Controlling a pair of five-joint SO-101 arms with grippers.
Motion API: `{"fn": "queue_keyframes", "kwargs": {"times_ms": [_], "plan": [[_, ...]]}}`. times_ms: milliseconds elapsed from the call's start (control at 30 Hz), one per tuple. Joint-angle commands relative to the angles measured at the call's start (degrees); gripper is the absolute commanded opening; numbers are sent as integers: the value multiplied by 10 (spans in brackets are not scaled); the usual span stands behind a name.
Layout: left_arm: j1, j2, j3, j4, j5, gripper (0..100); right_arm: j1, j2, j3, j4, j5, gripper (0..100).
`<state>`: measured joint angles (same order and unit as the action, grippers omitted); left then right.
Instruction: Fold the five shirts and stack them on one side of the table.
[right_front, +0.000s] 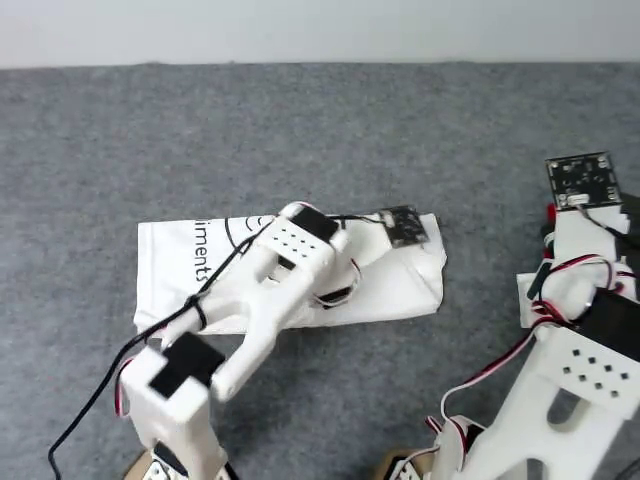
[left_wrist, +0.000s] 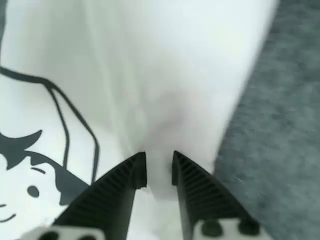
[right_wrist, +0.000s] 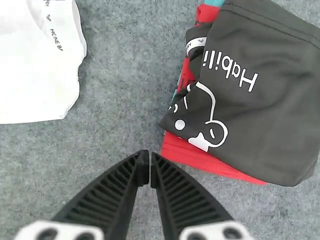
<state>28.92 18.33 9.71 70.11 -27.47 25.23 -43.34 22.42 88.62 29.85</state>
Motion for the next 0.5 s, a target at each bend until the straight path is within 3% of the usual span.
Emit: {"fn": "queue_keyframes", "kwargs": {"times_ms": [0,200,467], "plan": [[-21,39,-15,-38,-5,90,6,-13,-4,-5,-2,14],[-15,18,-84,33,27,90,6,-15,-4,-5,-1,14],[-13,-120,-103,84,64,94,6,-16,-6,-4,-1,13]]}}
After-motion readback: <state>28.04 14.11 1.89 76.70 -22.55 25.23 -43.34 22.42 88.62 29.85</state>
